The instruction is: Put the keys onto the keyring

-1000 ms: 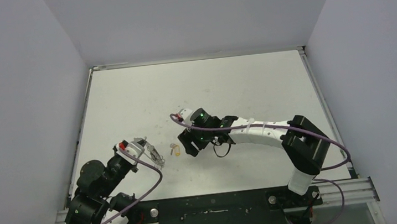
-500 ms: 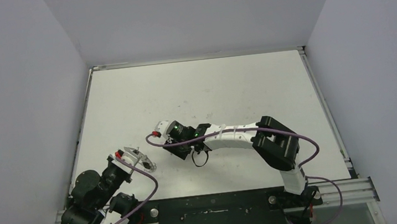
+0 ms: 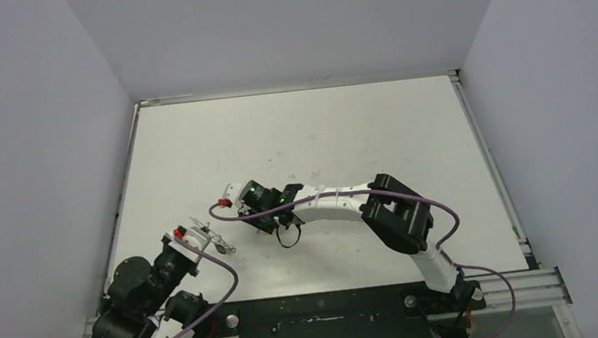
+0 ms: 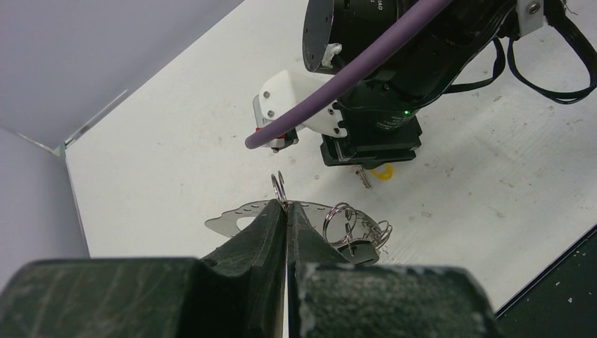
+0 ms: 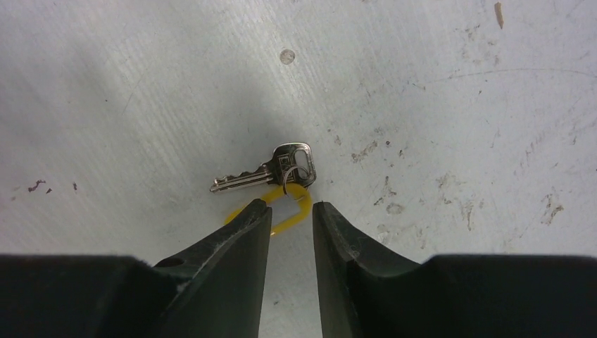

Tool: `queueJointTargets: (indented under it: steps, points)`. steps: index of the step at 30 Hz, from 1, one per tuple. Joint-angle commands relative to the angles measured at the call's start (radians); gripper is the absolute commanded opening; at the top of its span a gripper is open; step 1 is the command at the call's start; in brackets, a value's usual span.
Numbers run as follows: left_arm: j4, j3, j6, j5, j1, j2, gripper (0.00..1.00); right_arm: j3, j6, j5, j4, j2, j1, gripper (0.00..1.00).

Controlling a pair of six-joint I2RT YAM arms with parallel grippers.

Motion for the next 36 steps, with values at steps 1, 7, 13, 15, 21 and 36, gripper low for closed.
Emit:
queueJointTargets:
  steps: [1,7,13,15,21,36]
  points:
    - [0.055,0.019,-0.004,0.014,0.000,-0.012,0.00,0.043,-0.013,-0.004,-0.010,0.021,0.003,0.28]
    - [0.062,0.017,-0.004,0.028,0.000,-0.007,0.00,0.038,-0.010,-0.004,0.001,0.031,-0.005,0.18]
    - [0.069,0.011,-0.011,0.041,0.000,-0.005,0.00,0.041,-0.008,-0.050,0.019,0.031,-0.019,0.38]
    - [0.071,0.006,-0.012,0.041,0.000,-0.004,0.00,0.044,-0.015,-0.056,0.018,0.031,-0.019,0.42]
    - [0.082,-0.006,-0.014,0.053,0.000,-0.004,0.00,0.063,-0.010,-0.062,0.019,0.043,-0.030,0.42]
    - [0.082,-0.021,-0.018,0.066,0.000,-0.007,0.00,0.096,0.046,-0.179,0.064,0.110,-0.073,0.23]
